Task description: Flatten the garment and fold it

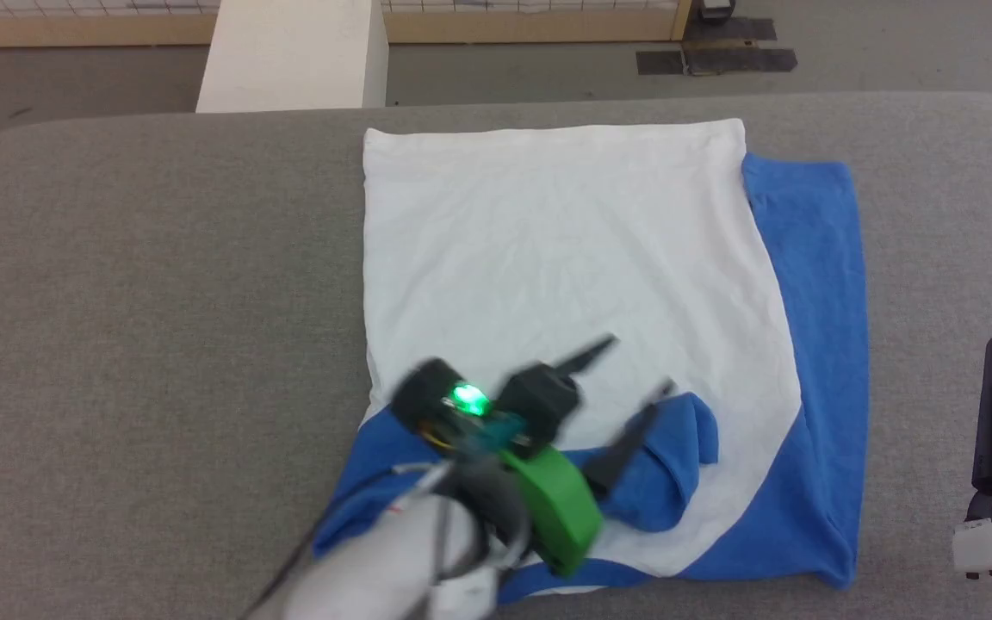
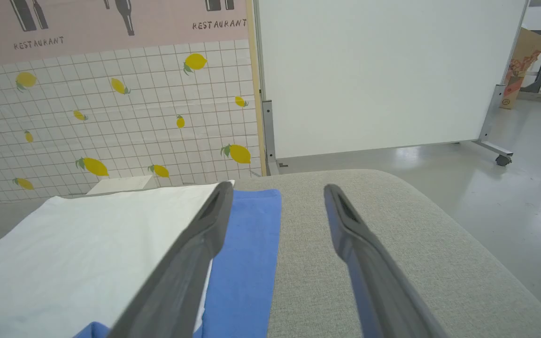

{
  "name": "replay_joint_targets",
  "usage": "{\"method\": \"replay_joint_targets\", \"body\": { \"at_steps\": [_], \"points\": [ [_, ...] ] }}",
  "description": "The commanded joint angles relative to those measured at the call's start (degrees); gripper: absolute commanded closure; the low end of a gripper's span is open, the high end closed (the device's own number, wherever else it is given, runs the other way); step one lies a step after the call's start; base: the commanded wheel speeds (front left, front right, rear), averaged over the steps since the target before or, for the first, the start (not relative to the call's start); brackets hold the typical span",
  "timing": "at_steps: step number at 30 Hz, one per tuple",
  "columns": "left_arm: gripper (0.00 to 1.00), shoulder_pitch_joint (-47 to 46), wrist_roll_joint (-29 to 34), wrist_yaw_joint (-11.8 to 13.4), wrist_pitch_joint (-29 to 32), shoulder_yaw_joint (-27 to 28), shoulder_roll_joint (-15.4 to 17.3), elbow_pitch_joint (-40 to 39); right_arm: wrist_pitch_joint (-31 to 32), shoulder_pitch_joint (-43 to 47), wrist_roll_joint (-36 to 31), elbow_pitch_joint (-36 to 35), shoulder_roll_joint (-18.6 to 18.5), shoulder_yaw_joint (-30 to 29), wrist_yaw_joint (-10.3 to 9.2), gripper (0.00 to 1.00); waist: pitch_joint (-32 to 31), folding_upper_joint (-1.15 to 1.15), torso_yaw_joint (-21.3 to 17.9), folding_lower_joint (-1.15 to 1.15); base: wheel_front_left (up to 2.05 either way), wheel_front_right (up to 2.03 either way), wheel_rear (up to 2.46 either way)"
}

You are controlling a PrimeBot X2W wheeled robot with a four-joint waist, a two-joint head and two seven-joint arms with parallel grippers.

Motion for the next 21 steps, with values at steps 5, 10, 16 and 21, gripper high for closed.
{"method": "replay_joint_targets", "body": {
  "at_steps": [5,10,16,21],
  "points": [
    [0.0,5.26,-1.51,9.74,-4.64,11.12,8.01,-10.47,0.65,1.45,-0.32,-0.97,0.04,-0.16,-0.09,0.0,-1.11,0.0,0.65,0.0,0.0,0.0,0.0],
    [0.0,14.8,-3.2,18.22,-12.51,22.51,13.41,-17.23,0.82,2.02,-0.19,-1.42,0.04,-0.21,-0.09,0.0,-1.19,0.0,1.0,0.0,0.0,0.0,0.0],
    [0.0,26.87,-1.29,24.78,-15.29,32.35,15.32,-21.29,0.8,2.74,0.65,-1.47,0.04,-0.28,-0.09,0.0,-0.76,0.0,1.61,0.0,0.0,0.0,0.0],
    [0.0,35.06,2.53,23.99,-15.42,37.78,11.13,-23.33,0.42,3.12,1.13,-0.48,0.04,0.17,-0.09,0.0,-0.55,0.0,2.17,0.0,0.0,0.0,0.0]
  ]
}}
